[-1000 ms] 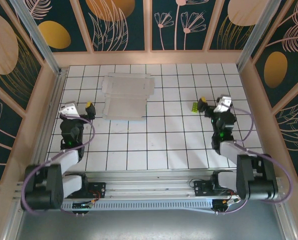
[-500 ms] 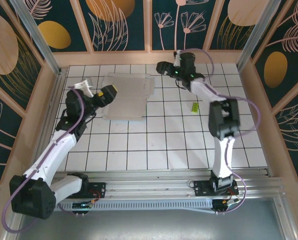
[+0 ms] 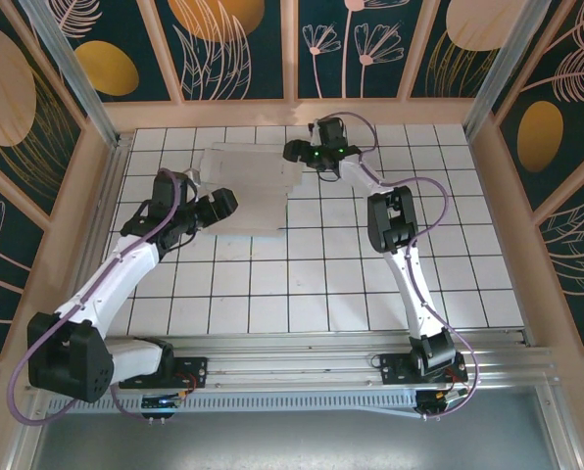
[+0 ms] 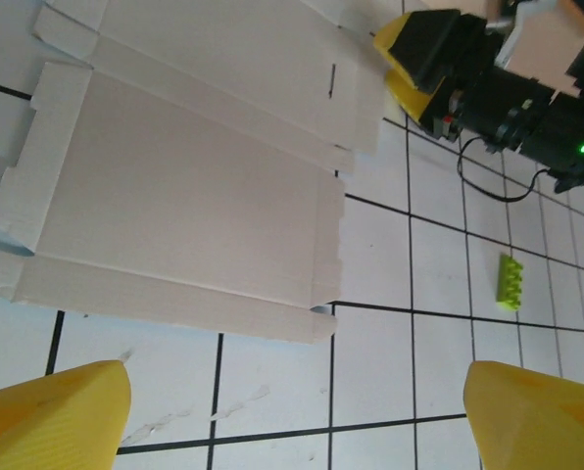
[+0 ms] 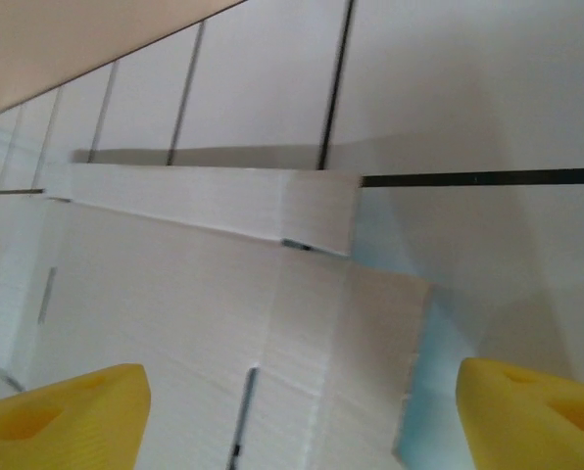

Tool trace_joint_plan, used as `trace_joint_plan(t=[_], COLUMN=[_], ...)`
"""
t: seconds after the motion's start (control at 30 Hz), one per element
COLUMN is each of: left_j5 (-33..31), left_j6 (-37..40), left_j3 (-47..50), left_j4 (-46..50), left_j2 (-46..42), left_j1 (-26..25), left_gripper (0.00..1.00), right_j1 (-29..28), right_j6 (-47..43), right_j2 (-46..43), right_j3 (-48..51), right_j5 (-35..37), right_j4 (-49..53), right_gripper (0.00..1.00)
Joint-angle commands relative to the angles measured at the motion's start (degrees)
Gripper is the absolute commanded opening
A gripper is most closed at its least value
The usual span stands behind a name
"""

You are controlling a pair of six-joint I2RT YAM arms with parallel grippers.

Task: Fold the paper box

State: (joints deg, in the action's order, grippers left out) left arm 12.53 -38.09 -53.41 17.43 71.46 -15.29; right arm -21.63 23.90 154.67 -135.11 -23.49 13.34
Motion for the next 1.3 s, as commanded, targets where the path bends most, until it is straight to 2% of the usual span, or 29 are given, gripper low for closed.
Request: trace_joint_plan(t=[0.0, 0.1, 0.23, 0.33, 0.4, 0.63, 0.8, 0.9, 0.97, 1.13, 1.27], left_j5=[-1.5, -2.2, -2.5, -3.7, -3.9, 0.5, 0.0, 0.5, 3.2, 19.8, 31.3], left_j6=[1.3, 0.7, 0.3, 0.3, 0.4, 4.2, 11.6, 19.8, 27.0, 49.4, 61.8], left_j3=[-2.0, -2.0, -2.0, -2.8, -4.1, -9.4, -14.4, -17.7, -19.5, -19.5, -24.6], left_j4=[2.8, 2.7, 1.5, 2.6, 3.3, 3.6, 1.1, -1.4, -3.8, -12.4, -10.0], left_j2=[1.0, 1.3, 1.0, 1.4, 1.4, 2.7, 4.3, 6.3, 7.8, 10.0, 15.8], left_j1=[0.1, 0.2, 0.2, 0.3, 0.7, 7.6, 8.4, 8.4, 8.4, 8.4, 8.4], left_gripper=[0.89, 0.9, 0.91, 0.92, 0.91, 0.91, 0.94, 0.95, 0.94, 0.87, 0.89], right_j1=[-1.3, -1.8, -2.2, -2.4, -2.2, -1.7, -1.4, -1.0, -0.4, 1.2, 1.5], right_j6=[1.8, 1.6, 1.4, 0.8, 0.3, -5.9, -12.9, -17.8, -20.8, -30.3, -37.3], right_j2=[1.3, 1.4, 1.2, 1.1, 0.7, -3.9, -12.1, -20.4, -25.9, -39.8, -48.5], right_j3=[1.1, 1.6, 2.1, 1.8, 1.7, 2.9, 9.1, 18.2, 24.9, 40.4, 51.0], right_j5=[-3.3, -1.8, -3.4, -2.8, -2.1, -2.0, -0.5, 1.2, 1.3, 0.9, 0.2], right_j4=[1.3, 4.4, 4.0, 4.0, 4.0, 4.9, 4.3, -0.1, -4.1, -13.0, -19.9], right_gripper=[0.81, 0.8, 0.7, 0.55, 0.42, 0.0, 0.0, 0.0, 0.0, 0.0, 0.0])
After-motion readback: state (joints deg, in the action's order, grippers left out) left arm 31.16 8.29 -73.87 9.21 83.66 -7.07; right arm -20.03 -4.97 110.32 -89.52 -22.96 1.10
